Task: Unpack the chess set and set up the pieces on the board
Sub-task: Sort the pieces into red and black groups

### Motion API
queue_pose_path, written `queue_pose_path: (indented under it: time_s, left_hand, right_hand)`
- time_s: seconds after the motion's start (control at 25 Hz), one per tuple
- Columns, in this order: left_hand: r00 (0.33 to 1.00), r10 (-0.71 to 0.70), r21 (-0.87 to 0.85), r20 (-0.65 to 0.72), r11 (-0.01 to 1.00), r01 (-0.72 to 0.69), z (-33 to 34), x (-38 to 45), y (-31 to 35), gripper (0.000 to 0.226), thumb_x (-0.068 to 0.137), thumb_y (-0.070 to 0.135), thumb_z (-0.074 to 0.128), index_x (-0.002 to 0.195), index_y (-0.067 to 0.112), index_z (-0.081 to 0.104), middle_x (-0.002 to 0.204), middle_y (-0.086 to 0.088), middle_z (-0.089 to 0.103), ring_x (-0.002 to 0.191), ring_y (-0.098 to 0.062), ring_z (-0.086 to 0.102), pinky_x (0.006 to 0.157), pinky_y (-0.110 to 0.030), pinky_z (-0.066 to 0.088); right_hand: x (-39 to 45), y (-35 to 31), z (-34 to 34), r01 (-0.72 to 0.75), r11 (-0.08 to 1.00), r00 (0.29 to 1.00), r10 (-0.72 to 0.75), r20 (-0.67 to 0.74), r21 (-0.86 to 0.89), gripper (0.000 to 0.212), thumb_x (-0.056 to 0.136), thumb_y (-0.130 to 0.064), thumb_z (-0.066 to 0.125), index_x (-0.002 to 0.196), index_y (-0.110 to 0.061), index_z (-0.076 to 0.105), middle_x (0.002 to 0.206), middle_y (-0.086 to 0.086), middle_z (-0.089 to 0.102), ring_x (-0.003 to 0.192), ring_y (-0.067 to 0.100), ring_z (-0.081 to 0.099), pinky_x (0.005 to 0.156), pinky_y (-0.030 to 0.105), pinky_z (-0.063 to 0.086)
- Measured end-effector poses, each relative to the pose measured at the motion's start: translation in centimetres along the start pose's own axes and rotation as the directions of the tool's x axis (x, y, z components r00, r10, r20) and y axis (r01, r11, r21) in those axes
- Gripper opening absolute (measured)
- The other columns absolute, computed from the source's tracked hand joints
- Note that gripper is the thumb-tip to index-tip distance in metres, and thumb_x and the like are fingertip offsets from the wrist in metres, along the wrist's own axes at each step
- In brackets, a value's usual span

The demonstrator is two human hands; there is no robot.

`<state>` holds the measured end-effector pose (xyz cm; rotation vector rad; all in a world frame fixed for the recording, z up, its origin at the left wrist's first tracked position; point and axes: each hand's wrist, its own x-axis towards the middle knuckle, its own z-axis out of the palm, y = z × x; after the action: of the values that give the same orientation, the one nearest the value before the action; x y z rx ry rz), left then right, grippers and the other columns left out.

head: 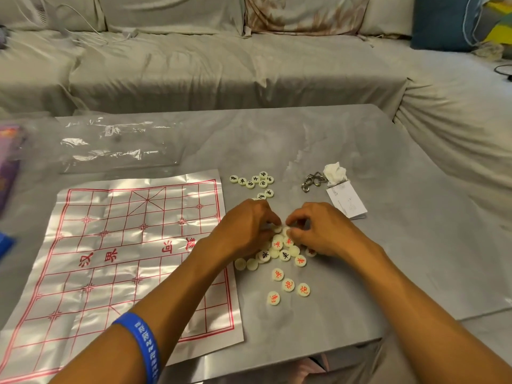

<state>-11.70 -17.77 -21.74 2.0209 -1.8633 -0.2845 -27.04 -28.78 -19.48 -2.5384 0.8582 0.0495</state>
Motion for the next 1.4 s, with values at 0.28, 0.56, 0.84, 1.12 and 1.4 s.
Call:
queue_pose_path:
  time_s: [0.28,0.56,0.84,1.12,1.4]
  left_hand:
    - [0.922,-0.376,-0.396,-0.089,0.863,0.314,0.3,-0.5,0.8,0.024,0.093,0.029,0.058,0.110,0.016,0.070,0.099,0.005,0.067,0.086,-0.009,0.059,0.072,-0.017,0.044]
    - [0.826,-0.562,-0.785,0.044,0.492,0.376,-1.8,-2.8,0.2,0.011,0.087,0.020,0.067,0.094,0.017,0.074,0.082,0.004,0.073,0.073,-0.008,0.065,0.062,-0.015,0.049]
    - [0.779,-0.625,-0.512,-0.047,0.685,0.519,-1.0,-1.4,-1.1,0.017,0.090,0.021,0.063,0.101,0.013,0.073,0.094,0.002,0.070,0.077,-0.009,0.060,0.067,-0.020,0.048]
    - [0.759,-0.618,-0.391,-0.204,0.762,0.516,-0.7,1.4,-1.7,0.016,0.089,0.018,0.063,0.096,0.009,0.073,0.092,-0.006,0.071,0.073,-0.012,0.058,0.068,-0.022,0.044]
    - [0.788,-0.563,-0.388,-0.248,0.803,0.452,-0.1,-0.2,-1.7,0.023,0.090,0.018,0.060,0.110,0.011,0.069,0.103,-0.005,0.069,0.080,-0.009,0.055,0.073,-0.019,0.044]
  right_hand:
    - [0.0,-1.1,1.2,-0.065,0.997,0.996,0.068,-0.060,0.044,0.013,0.085,-0.030,0.068,0.097,-0.028,0.065,0.094,-0.010,0.062,0.078,0.006,0.057,0.070,0.023,0.051]
    - [-0.3,-0.8,0.4,-0.098,0.938,0.990,0.126,-0.064,0.333,0.008,0.087,-0.027,0.067,0.088,-0.025,0.059,0.089,-0.007,0.064,0.078,0.010,0.063,0.072,0.034,0.057]
    - [-0.9,-1.9,-0.3,-0.183,0.785,0.978,0.207,0.029,0.592,0.012,0.079,-0.008,0.076,0.085,-0.014,0.067,0.073,0.005,0.070,0.064,0.019,0.066,0.063,0.032,0.057]
    - [-0.7,-1.4,-0.6,-0.174,0.712,0.977,0.210,0.030,0.680,0.012,0.082,-0.005,0.071,0.086,-0.016,0.071,0.080,0.006,0.072,0.066,0.022,0.067,0.067,0.035,0.057]
    - [-0.4,-1.2,-0.3,-0.178,0.664,0.972,0.235,0.023,0.727,0.008,0.079,-0.011,0.076,0.084,-0.014,0.071,0.077,0.004,0.072,0.065,0.017,0.065,0.062,0.027,0.055]
